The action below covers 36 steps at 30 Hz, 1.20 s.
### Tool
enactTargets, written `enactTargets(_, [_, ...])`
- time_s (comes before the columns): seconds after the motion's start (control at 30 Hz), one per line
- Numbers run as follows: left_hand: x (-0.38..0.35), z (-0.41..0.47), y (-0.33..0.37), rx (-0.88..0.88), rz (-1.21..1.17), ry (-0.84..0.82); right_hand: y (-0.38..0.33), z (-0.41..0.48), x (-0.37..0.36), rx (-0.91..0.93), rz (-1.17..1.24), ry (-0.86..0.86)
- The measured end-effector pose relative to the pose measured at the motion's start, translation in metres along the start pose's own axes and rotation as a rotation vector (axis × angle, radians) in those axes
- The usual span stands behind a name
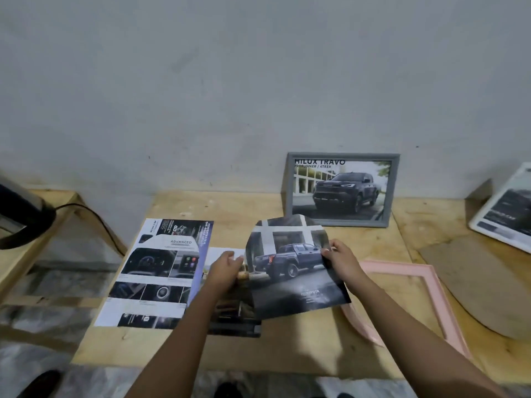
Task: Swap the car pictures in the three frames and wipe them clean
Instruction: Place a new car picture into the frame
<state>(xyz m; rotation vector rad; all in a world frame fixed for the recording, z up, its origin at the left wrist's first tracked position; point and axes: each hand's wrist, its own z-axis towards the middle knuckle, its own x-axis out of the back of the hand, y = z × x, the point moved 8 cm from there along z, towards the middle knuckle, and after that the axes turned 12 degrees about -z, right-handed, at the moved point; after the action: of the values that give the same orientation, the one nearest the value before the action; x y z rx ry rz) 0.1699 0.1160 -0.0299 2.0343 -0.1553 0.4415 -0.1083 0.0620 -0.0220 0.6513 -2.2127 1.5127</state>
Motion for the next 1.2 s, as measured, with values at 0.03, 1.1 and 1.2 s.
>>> enactTargets(0.03, [-0.021,-0.006,0.018,-0.012,-0.073,-0.044,0.001,-0.001,0.014,0.014,-0.001,-0.008])
enactTargets(1.1, [-0.296,-0.066,0.069,0.299,-0.906,-0.165,0.097,-0.086,0.148,0.885,-0.896,-0.138])
enactTargets(1.2, [-0.287,-0.056,0.05,0.268,-0.603,-0.038,0.123,-0.081,0.126,0.767,-0.879,-0.234])
